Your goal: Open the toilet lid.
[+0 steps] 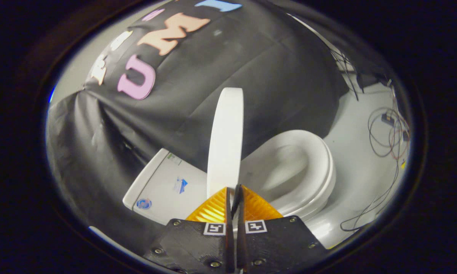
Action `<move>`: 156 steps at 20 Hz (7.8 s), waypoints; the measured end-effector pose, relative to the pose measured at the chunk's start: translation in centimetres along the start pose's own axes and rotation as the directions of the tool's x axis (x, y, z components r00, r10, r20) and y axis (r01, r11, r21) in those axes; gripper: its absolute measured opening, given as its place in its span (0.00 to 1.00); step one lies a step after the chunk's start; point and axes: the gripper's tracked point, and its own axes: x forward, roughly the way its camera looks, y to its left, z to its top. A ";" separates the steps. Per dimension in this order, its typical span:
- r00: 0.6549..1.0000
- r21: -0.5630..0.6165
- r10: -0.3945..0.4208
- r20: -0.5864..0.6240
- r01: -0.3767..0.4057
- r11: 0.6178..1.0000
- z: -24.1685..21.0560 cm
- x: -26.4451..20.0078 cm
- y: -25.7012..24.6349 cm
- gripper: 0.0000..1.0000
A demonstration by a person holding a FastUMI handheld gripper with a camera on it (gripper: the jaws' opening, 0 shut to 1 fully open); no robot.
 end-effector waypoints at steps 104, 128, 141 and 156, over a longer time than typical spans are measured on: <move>0.967 -0.676 0.244 0.077 -0.130 0.725 -9.9 5.4 27.1 0.16; 0.977 -0.638 0.210 0.032 -0.141 0.757 -9.3 5.0 25.7 1.00; 0.950 -0.593 0.296 0.102 -0.181 0.785 -4.4 -1.2 26.7 1.00; 0.954 -0.647 0.199 0.223 -0.007 0.762 5.8 -7.5 19.4 1.00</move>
